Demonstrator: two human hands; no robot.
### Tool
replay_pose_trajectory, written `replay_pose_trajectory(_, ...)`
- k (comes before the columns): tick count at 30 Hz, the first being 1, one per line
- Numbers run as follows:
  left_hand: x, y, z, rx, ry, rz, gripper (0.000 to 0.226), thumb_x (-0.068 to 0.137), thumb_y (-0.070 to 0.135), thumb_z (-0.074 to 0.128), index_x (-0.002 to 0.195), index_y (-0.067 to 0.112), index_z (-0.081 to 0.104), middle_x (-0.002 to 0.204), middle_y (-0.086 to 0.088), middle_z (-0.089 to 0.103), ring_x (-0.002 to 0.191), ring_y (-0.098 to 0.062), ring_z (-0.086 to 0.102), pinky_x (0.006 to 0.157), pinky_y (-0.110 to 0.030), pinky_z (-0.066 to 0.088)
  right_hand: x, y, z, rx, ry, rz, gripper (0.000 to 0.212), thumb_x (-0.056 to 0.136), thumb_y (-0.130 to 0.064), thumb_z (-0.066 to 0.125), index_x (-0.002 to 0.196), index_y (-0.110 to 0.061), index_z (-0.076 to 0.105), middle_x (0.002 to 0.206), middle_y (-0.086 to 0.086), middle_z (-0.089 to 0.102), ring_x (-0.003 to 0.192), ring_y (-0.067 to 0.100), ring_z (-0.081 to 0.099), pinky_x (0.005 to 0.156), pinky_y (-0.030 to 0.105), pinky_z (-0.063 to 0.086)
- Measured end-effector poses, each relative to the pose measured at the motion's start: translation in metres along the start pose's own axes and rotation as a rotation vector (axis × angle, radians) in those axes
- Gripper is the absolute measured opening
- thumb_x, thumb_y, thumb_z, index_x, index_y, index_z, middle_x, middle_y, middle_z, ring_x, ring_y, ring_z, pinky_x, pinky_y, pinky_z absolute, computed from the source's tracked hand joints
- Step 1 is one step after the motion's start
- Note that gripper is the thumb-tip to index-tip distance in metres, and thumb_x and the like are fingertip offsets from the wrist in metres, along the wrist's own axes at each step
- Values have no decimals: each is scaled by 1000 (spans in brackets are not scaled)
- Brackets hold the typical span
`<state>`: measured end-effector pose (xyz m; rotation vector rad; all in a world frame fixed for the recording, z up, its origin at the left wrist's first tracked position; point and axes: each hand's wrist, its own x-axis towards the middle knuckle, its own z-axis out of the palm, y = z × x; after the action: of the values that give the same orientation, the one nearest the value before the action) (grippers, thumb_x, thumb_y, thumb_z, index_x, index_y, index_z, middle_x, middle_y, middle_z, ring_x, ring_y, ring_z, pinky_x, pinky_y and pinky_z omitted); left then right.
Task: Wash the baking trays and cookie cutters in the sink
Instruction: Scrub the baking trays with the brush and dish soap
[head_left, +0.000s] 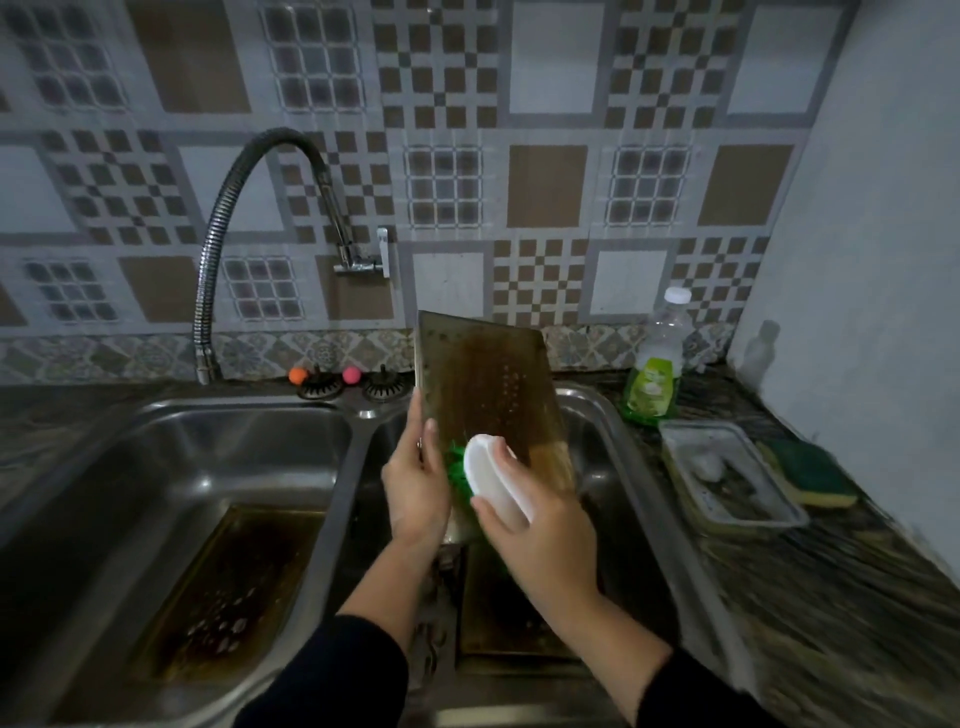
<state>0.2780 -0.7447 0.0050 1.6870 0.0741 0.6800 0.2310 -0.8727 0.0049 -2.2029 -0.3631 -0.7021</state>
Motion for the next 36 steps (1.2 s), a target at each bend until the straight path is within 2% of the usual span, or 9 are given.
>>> replay_pose_trajectory(4, -18, 11, 12, -97, -122, -25, 42, 102, 19, 43, 139, 38, 37, 138, 17, 49, 119, 15, 47, 105, -15, 37, 73, 1, 2, -35, 89, 126, 55, 91, -41, 59, 142, -32, 40, 98, -12, 63, 86, 8, 62, 69, 18, 46)
replay_pose_trajectory(7, -22, 18, 19, -69, -87, 11, 41, 102, 22, 43, 140, 37, 35, 136, 23, 47, 121, 18, 42, 107, -15, 35, 119, -1, -3, -29, 176, 229, 55, 91, -43, 56, 143, -32, 41, 114, -4, 67, 100, 16, 63, 70, 21, 41)
replay_pose_trajectory(12, -4, 18, -13, 9, 69, -2, 43, 102, 24, 42, 144, 31, 38, 116, 25, 55, 94, 28, 50, 80, 3, 38, 38, -14, 13, -50, 52, 69, 59, 87, -41, 63, 141, -33, 43, 112, -3, 66, 97, 12, 62, 72, 17, 42)
replay_pose_trajectory(15, -7, 18, -21, 34, 7, 4, 44, 102, 20, 43, 142, 35, 37, 104, 31, 55, 86, 29, 52, 74, 5, 38, 20, -16, 22, -19, 109, 89, 62, 85, -39, 66, 141, -32, 42, 122, -5, 63, 106, 11, 61, 80, 16, 42)
replay_pose_trajectory(19, -19, 17, -22, 187, -159, 40, 52, 100, 28, 42, 134, 63, 22, 108, 18, 63, 86, 12, 60, 81, -13, 50, 88, -39, 14, -19, 211, 256, 64, 92, -43, 55, 148, -34, 28, 134, -4, 55, 115, 16, 56, 79, 18, 37)
replay_pose_trajectory(24, -19, 20, -36, 528, -227, 292, 53, 99, 40, 29, 148, 51, 11, 100, 7, 65, 78, -6, 62, 65, -28, 53, 125, -69, 19, -103, 166, 410, 72, 81, -71, 49, 144, -50, 23, 137, 4, 46, 116, 25, 54, 78, 31, 44)
replay_pose_trajectory(31, -10, 9, -62, 666, -363, 447, 57, 97, 50, 18, 151, 42, -1, 122, 7, 61, 79, -12, 65, 57, -32, 54, 121, -82, 23, -142, 281, 469, 58, 84, -41, 64, 139, -42, 44, 109, 5, 61, 88, 24, 63, 66, 31, 50)
replay_pose_trajectory(34, -1, 18, -73, 484, -446, 371, 59, 94, 61, 11, 151, 43, 12, 141, 6, 49, 114, -15, 57, 82, -36, 53, 116, -88, 11, -55, 345, 439, 56, 83, -32, 66, 136, -35, 50, 115, 3, 65, 93, 21, 64, 71, 27, 50)
replay_pose_trajectory(36, 17, 17, -78, 423, -454, 246, 61, 92, 62, 10, 150, 44, 17, 152, 2, 33, 137, -21, 34, 107, -44, 37, 114, -91, 1, 82, 390, 426, 52, 85, -27, 64, 136, -32, 51, 116, -6, 64, 79, 11, 63, 68, 16, 50)
